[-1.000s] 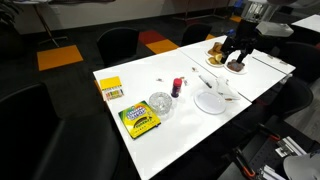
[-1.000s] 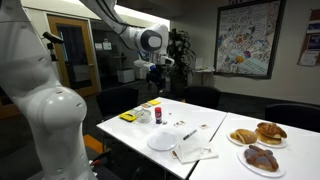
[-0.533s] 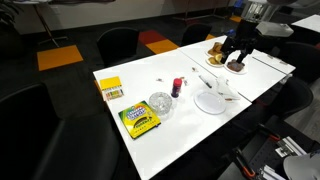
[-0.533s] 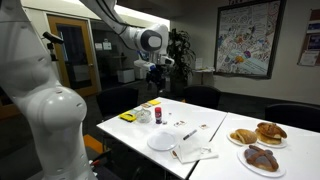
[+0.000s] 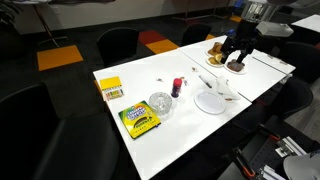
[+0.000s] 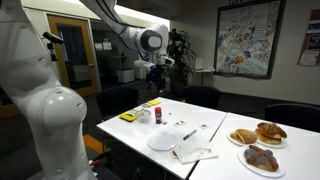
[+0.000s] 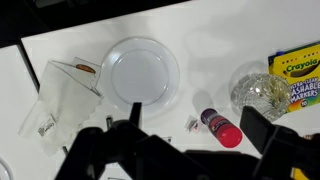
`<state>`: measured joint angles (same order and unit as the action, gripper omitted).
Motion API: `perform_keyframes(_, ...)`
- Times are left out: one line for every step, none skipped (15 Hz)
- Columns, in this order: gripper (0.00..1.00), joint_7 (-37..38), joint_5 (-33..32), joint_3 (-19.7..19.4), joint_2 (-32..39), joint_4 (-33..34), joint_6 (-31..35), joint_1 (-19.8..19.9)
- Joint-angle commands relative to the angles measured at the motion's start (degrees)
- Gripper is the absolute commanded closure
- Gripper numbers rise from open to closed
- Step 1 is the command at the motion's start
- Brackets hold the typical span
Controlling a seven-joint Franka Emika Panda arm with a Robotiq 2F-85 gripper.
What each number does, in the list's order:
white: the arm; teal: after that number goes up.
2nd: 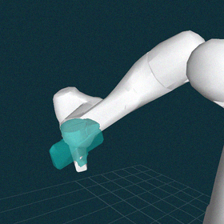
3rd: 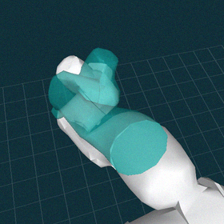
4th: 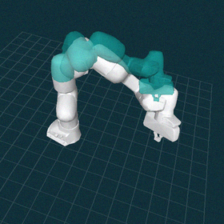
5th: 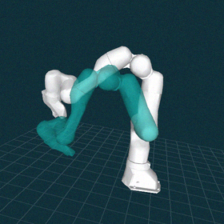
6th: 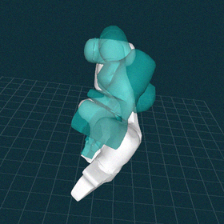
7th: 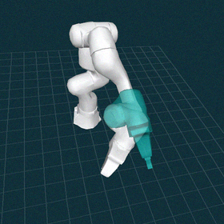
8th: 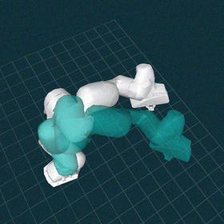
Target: Remove the lid from the bowl
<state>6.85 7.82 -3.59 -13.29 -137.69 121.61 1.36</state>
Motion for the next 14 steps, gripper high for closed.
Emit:
perform_keyframes(0.00,-3.90,0.13,0.19,2.78,1.43,0.34,0.08)
perform_keyframes(0.00,-5.20,0.20,0.29,3.46,1.76,1.01,-0.14)
perform_keyframes(0.00,-6.31,0.49,0.41,3.91,1.93,1.61,-0.38)
perform_keyframes(0.00,-7.19,0.59,0.71,4.31,2.13,2.44,-0.71)
perform_keyframes(0.00,-8.22,0.88,1.20,4.52,2.24,3.43,-1.31)
perform_keyframes(0.00,-8.85,0.53,2.00,4.91,2.52,4.32,-2.06)
perform_keyframes(0.00,-9.51,0.59,2.69,5.28,2.90,4.88,-2.88)
perform_keyframes(0.00,-9.32,0.17,3.79,5.73,3.33,5.64,-3.78)
perform_keyframes(0.00,-8.91,-0.11,5.10,6.34,3.81,6.52,-4.90)
perform_keyframes(0.00,-8.43,-0.46,6.29,7.09,4.51,7.00,-5.83)
perform_keyframes(0.00,-7.65,-0.88,7.63,8.21,5.57,7.20,-6.87)
perform_keyframes(0.00,-6.79,-1.68,8.75,9.48,6.59,7.56,-7.60)
perform_keyframes(0.00,-5.91,-2.56,9.71,10.95,7.82,7.76,-8.18)
perform_keyframes(0.00,-4.79,-4.13,10.48,12.74,9.25,8.01,-8.55)
